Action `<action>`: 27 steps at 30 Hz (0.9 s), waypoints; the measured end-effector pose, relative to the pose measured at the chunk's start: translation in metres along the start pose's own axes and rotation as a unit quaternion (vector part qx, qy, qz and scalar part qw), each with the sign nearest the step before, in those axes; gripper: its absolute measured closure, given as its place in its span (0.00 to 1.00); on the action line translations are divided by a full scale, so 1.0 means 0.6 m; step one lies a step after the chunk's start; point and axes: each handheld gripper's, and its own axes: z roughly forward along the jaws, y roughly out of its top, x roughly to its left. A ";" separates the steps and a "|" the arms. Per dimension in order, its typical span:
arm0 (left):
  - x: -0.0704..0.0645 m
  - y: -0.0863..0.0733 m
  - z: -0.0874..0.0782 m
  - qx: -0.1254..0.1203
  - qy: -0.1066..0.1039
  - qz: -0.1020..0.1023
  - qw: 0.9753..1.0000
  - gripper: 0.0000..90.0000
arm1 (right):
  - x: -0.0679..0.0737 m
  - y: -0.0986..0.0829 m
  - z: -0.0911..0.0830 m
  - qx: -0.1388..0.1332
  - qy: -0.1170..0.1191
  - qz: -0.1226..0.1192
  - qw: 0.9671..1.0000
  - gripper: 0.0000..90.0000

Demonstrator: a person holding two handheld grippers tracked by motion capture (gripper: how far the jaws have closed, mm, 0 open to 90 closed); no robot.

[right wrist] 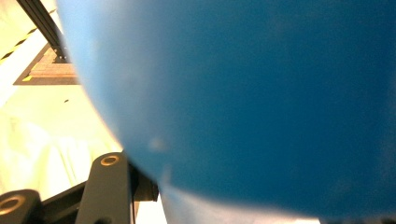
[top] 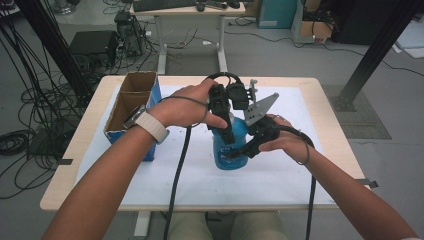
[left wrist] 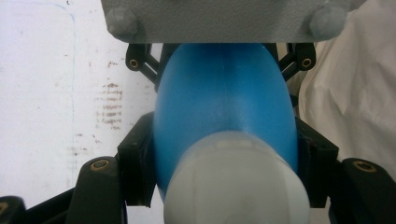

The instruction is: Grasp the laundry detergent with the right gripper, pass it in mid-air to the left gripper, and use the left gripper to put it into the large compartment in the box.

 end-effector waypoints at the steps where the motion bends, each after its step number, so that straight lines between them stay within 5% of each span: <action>1: 0.000 0.000 0.000 0.000 0.000 0.000 1.000 0.41 | 0.000 0.000 0.000 0.000 0.000 0.000 1.000 0.48; 27: 0.000 0.000 -0.001 0.002 0.002 -0.001 1.000 0.41 | 0.001 0.001 -0.002 -0.003 0.007 0.008 1.000 0.48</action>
